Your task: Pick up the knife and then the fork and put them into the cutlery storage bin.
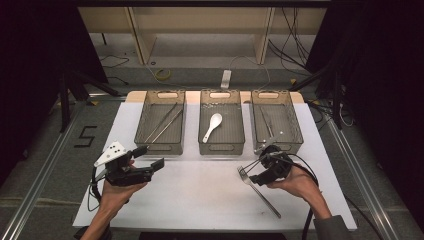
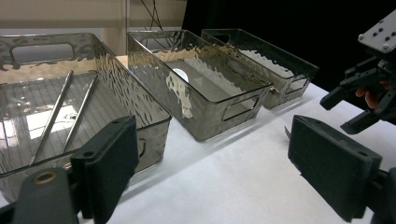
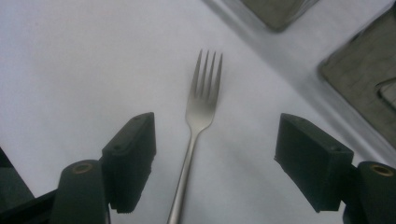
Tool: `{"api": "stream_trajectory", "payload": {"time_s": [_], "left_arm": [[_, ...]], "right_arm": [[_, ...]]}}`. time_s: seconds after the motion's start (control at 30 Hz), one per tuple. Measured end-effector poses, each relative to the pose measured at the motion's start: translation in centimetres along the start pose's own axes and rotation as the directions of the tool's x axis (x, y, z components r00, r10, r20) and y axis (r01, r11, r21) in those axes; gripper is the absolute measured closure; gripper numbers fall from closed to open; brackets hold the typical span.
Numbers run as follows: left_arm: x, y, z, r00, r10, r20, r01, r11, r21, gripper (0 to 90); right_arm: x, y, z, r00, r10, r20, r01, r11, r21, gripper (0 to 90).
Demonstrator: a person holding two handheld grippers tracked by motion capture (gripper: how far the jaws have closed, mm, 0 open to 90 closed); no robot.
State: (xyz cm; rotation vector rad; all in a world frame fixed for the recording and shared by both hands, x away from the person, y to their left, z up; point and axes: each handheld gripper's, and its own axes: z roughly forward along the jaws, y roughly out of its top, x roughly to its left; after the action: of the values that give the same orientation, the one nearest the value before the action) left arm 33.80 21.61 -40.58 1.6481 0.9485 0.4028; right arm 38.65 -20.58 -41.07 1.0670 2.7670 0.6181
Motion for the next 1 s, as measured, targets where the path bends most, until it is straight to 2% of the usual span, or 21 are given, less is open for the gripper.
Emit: {"api": "stream_trajectory", "payload": {"time_s": [0.23,0.53,0.7,1.0], "left_arm": [[0.0,0.0,0.0,1.0000,0.007,0.001,-0.007,1.0000,0.006,15.5],[0.0,0.0,0.0,1.0000,0.009,0.003,-0.009,0.9999,0.006,15.5],[0.1,-0.1,0.1,1.0000,0.003,-0.003,-0.003,1.0000,0.007,15.5],[0.1,-0.1,0.0,1.0000,0.009,0.002,-0.009,0.9999,0.010,15.5]], "right_arm": [[0.4,-1.0,0.6,0.9999,-0.013,0.000,0.013,0.999,0.045,38.3],[1.0,-1.8,2.2,0.9990,-0.040,-0.019,0.042,0.994,0.106,50.7],[1.2,-2.0,2.7,0.9987,-0.046,-0.024,0.049,0.991,0.125,57.8],[1.4,-2.1,3.2,0.9976,-0.068,-0.014,0.069,0.984,0.161,64.7]]}}
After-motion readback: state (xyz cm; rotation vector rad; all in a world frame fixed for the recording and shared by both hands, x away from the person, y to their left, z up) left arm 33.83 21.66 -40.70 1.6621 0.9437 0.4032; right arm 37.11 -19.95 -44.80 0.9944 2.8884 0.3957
